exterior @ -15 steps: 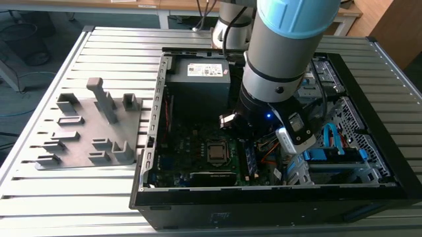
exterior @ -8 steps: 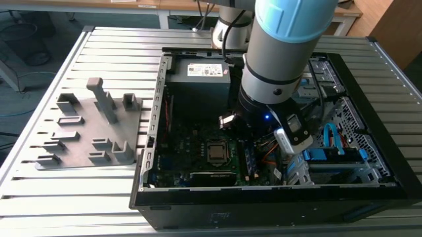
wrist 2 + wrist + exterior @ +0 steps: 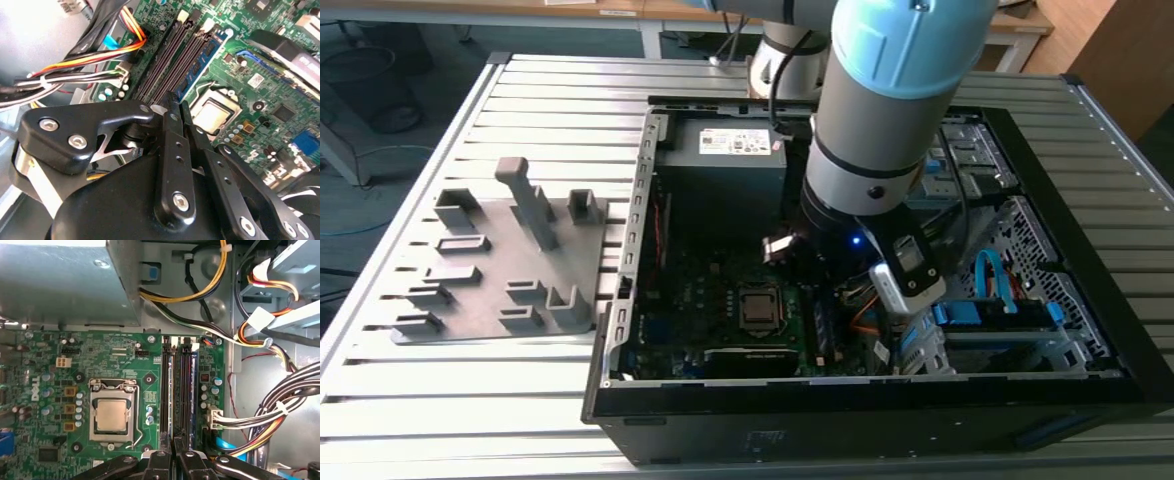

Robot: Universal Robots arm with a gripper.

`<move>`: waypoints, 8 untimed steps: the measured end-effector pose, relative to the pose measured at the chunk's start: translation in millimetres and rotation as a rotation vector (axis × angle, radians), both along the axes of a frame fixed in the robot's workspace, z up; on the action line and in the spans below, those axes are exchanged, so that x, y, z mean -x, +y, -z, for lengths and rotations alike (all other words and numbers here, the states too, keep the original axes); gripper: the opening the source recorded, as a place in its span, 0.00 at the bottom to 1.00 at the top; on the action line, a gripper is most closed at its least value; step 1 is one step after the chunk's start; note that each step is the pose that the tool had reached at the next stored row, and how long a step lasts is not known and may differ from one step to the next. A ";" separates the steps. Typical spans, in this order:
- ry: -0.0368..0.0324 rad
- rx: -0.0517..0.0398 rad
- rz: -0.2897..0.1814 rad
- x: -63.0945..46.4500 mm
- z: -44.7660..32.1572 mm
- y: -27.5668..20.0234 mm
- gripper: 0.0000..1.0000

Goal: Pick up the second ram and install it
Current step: 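Insert the second ram into the second slot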

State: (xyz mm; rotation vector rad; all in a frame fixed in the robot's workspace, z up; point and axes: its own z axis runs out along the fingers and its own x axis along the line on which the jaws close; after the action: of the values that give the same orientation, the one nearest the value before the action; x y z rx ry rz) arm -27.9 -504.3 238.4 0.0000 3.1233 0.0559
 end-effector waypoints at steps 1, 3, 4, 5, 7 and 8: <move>0.0001 0.0000 0.017 0.0 1.9 0.0 0.14; 0.0000 0.0000 0.053 0.0 4.5 0.0 0.14; 0.0001 0.0001 0.062 0.0 5.2 0.1 0.14; 0.0001 0.0001 0.063 0.0 6.1 0.2 0.14; 0.0000 0.0001 0.059 0.0 7.8 0.2 0.14; 0.0000 0.0001 0.053 0.0 8.5 0.3 0.14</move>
State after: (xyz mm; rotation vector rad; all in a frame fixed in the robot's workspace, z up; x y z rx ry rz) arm -27.8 -504.0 229.9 0.0835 3.1212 0.0549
